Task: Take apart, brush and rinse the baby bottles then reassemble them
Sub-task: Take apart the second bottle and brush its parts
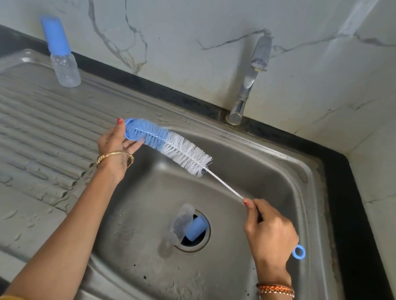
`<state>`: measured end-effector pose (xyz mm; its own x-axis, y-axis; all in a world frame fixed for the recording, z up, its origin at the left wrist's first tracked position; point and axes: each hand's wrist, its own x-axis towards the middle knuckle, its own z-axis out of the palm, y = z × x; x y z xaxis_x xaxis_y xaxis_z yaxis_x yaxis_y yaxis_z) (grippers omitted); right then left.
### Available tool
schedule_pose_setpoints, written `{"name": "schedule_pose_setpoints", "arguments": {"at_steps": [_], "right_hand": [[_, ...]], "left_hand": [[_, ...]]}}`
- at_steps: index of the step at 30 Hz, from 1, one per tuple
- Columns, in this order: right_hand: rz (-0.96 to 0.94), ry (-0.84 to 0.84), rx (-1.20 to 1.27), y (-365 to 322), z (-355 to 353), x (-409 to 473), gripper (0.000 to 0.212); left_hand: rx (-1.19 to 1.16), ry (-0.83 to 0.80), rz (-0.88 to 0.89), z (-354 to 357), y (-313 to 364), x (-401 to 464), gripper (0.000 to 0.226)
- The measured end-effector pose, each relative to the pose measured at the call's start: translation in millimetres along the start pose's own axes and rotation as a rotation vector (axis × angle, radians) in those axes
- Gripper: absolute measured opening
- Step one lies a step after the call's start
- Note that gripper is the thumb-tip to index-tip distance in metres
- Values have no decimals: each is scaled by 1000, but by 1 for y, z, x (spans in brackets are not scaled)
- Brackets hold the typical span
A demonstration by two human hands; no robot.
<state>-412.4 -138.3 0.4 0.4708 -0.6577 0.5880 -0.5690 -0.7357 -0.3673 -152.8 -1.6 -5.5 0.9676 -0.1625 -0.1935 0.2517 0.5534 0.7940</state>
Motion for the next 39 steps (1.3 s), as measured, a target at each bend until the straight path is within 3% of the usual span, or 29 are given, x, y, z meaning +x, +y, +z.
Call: {"name": "schedule_pose_setpoints", "arguments": {"at_steps": [3, 5, 6, 10, 14, 16, 18, 20, 22, 25, 27, 33, 39], "right_hand": [[205, -439, -38, -10, -7, 5, 34], [329, -722, 202, -6, -7, 5, 38], [362, -781, 339, -4, -6, 4, 39], [325, -658, 614, 1, -1, 1, 19], [2, -221, 224, 3, 7, -1, 13], [-59, -109, 132, 1, 4, -1, 11], [29, -224, 124, -5, -2, 2, 15], [137, -505, 147, -7, -6, 3, 24], [170, -642, 213, -3, -5, 4, 32], [249, -674, 449, 2, -5, 5, 35], [300, -674, 585, 2, -7, 4, 26], [100, -281, 151, -3, -8, 1, 13], [236, -696, 401, 0, -8, 2, 35]], "left_hand": [[48, 41, 60, 1, 0, 1, 18], [104, 68, 101, 0, 0, 2, 21], [115, 78, 110, -1, 0, 4, 22], [139, 103, 111, -4, 3, 6, 24], [144, 103, 114, -2, 1, 3, 19], [150, 91, 120, -2, -1, 3, 20], [157, 85, 122, -3, -2, 4, 20], [169, 83, 122, -4, -1, 4, 19], [155, 83, 130, -3, -1, 3, 20], [124, 87, 135, -1, 0, 2, 22], [110, 95, 126, -1, 0, 2, 22], [170, 87, 112, 1, -4, 2, 22], [141, 69, 107, 1, -2, 0, 19]]}}
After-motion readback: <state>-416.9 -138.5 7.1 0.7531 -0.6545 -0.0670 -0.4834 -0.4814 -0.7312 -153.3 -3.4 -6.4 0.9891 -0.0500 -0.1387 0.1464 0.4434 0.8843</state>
